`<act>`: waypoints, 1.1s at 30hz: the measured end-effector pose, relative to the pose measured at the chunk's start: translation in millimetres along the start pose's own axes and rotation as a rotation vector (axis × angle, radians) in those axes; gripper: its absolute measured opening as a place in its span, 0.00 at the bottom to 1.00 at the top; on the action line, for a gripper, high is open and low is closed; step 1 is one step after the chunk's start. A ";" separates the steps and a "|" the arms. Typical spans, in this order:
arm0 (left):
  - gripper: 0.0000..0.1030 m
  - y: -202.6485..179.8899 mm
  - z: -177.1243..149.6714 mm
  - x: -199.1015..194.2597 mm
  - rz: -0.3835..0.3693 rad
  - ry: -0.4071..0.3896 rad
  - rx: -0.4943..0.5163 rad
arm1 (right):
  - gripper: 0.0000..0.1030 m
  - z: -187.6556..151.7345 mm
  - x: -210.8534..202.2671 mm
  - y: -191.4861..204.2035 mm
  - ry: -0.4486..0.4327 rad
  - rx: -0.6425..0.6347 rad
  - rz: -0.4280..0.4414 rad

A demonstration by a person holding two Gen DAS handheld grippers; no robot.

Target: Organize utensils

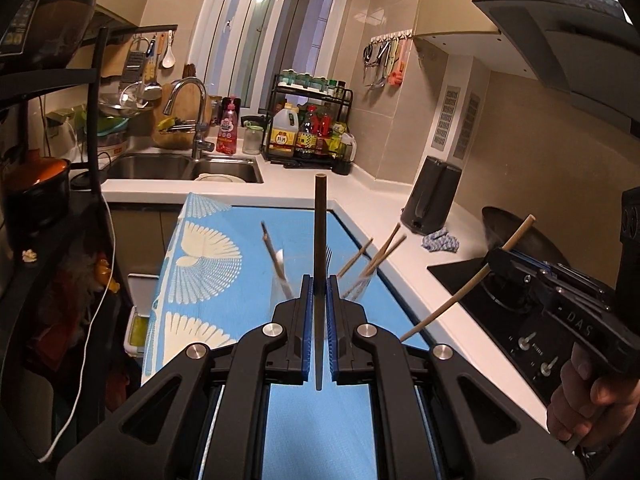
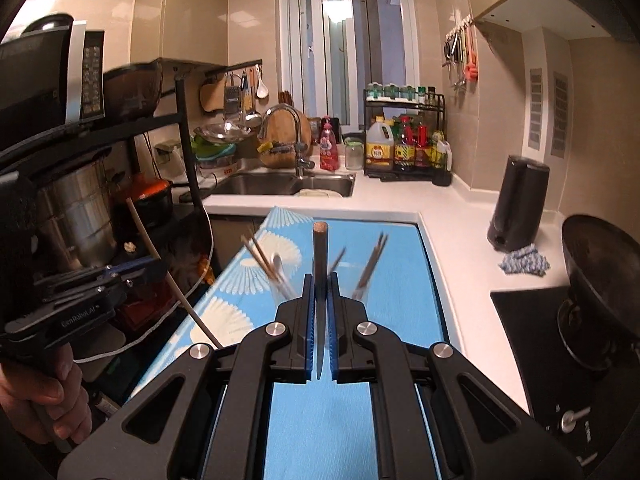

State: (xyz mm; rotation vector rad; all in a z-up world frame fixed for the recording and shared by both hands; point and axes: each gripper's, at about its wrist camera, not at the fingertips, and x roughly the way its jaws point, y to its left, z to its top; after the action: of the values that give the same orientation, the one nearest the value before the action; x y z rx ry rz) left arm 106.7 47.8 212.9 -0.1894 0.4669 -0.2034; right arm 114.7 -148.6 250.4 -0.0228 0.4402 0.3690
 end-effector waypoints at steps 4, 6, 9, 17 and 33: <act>0.06 -2.9 33.7 5.3 -0.017 -0.023 0.012 | 0.06 34.6 3.4 -4.7 -0.056 -0.002 0.000; 0.06 -6.1 48.0 10.1 -0.017 -0.038 0.024 | 0.06 48.4 8.1 -4.2 -0.076 -0.010 -0.004; 0.06 -9.8 69.3 19.9 -0.018 -0.069 0.044 | 0.06 68.3 21.5 -6.8 -0.101 -0.021 -0.014; 0.06 -4.0 84.2 78.0 0.005 -0.040 0.059 | 0.06 68.9 87.0 -21.3 -0.043 -0.022 -0.050; 0.38 -1.4 53.6 112.9 0.035 0.046 0.095 | 0.39 29.6 125.7 -31.7 0.062 -0.017 -0.085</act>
State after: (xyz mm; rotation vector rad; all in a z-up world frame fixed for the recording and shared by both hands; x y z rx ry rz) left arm 229.9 26.9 212.1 -0.0832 0.5051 -0.1959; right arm 243.7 -131.9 222.6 -0.0694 0.4956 0.2891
